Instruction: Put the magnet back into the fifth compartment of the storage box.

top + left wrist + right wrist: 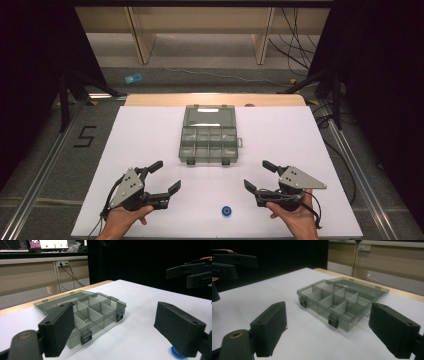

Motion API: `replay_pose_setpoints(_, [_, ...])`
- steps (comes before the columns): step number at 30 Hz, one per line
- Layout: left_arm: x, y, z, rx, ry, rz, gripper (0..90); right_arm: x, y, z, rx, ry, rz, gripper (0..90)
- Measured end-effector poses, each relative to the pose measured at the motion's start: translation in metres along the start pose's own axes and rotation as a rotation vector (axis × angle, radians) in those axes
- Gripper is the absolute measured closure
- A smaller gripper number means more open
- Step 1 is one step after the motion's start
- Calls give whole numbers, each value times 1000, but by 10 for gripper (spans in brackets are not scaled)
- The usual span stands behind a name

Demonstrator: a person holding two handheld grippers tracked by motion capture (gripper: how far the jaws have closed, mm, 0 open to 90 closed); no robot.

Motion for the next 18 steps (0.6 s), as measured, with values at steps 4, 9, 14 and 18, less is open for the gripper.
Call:
replay_pose_setpoints(4, [0, 0, 0, -1, 1, 0, 160, 0, 0, 0, -1, -1, 2, 158])
replay_pose_setpoints(9, [0, 0, 0, -1, 2, -1, 159, 1, 1, 0, 10, -7, 0, 158])
replay_pose_setpoints(14, [0, 0, 0, -1, 2, 0, 159, 2, 2, -1, 3, 1, 6, 157])
replay_pose_setpoints(18, [1, 0, -1, -4, -6, -6, 159, 4, 3, -1, -6, 22, 16, 155])
Point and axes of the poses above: each handheld gripper's, and its own axes: x roughly forward along the jaws, z roughly out of its top, y roughly to its left, the point moved 3 cm from there along x, roughly forward along the jaws, and after that the axes turned 9 degrees about z, right-handed, at the moved point
